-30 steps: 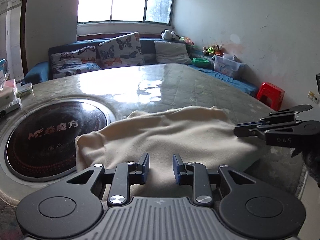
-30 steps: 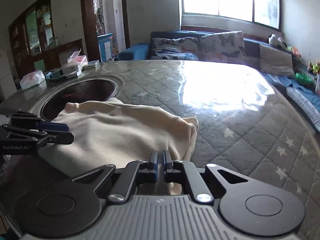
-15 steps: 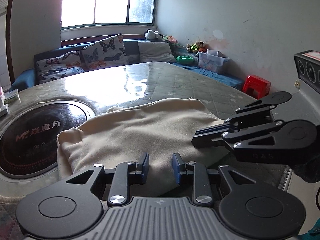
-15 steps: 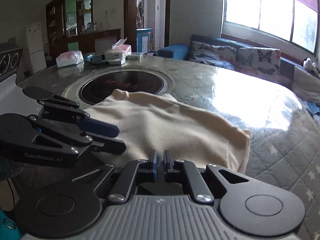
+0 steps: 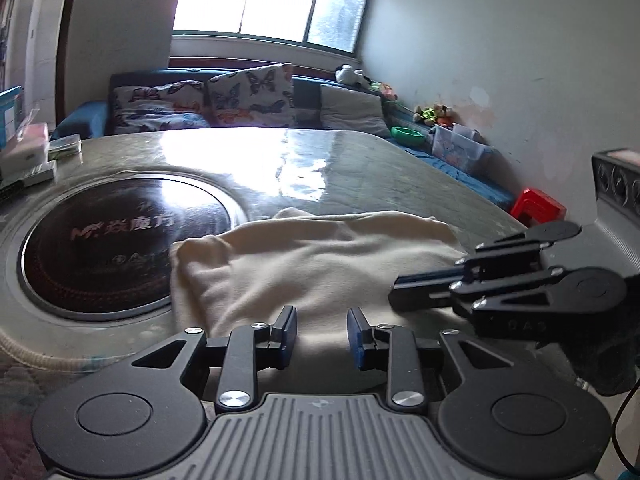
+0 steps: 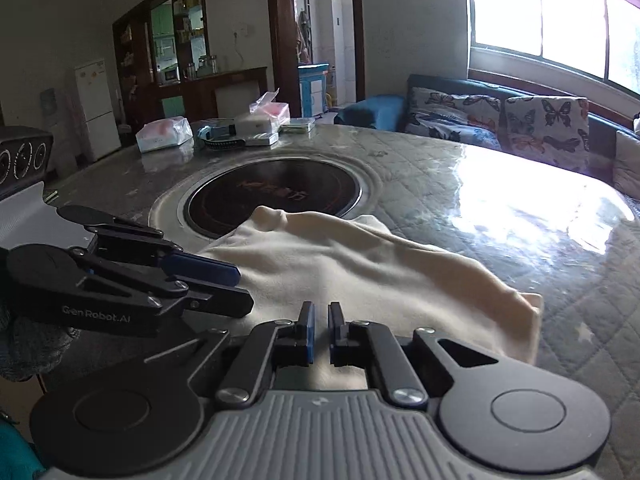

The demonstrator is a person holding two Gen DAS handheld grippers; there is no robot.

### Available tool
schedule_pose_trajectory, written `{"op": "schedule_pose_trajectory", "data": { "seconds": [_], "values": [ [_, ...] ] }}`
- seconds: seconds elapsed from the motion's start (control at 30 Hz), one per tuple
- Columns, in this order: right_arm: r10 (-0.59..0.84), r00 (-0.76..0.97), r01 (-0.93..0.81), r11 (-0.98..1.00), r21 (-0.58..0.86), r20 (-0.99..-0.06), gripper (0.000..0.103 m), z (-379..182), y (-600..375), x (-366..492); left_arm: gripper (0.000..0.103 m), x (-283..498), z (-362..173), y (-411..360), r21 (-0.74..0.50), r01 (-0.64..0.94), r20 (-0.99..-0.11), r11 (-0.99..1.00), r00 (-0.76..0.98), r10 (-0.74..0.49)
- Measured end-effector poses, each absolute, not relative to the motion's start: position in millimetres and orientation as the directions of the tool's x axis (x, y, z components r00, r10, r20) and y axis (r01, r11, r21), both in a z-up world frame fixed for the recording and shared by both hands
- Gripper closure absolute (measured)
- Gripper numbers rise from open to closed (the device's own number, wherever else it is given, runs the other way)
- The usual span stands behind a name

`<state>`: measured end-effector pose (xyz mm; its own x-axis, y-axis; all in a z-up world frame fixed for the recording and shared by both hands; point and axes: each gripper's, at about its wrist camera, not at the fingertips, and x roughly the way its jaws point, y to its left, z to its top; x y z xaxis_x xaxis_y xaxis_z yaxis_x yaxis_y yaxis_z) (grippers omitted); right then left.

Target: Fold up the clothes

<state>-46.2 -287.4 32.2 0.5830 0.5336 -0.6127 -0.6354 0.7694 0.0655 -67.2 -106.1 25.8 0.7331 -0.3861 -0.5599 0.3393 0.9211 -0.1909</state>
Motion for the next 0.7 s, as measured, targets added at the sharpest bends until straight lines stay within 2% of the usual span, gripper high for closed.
{"op": "schedule_pose_trajectory", "data": {
  "seconds": [0.3,0.37,0.47,0.57,0.7],
  "values": [
    [0.529,0.578,-0.611,0.785,0.099,-0.621,0.096,29,-291,-29,0.073,-40,29,-90,-0.227,0.272,-0.575,0.935,0.738,-0.354],
    [0.526,0.575,-0.607,0.788,0.103,-0.627,0.092,26,-294,-24,0.073,-34,28,-87,-0.234,0.257,-0.584,0.938,0.734,-0.347],
    [0.529,0.577,-0.595,0.794,0.123,-0.622,0.091,27,-301,-21,0.072,-33,31,-86,-0.218,0.243,-0.581,0.945,0.746,-0.326],
    [0.522,0.587,-0.575,0.807,0.136,-0.619,0.091,29,-305,-16,0.072,-26,34,-87,-0.250,0.251,-0.571,0.935,0.742,-0.352],
    [0.503,0.600,-0.557,0.821,0.126,-0.623,0.091,28,-304,-5,0.072,-10,32,-99,-0.193,0.248,-0.589,0.949,0.744,-0.314]
  ]
}}
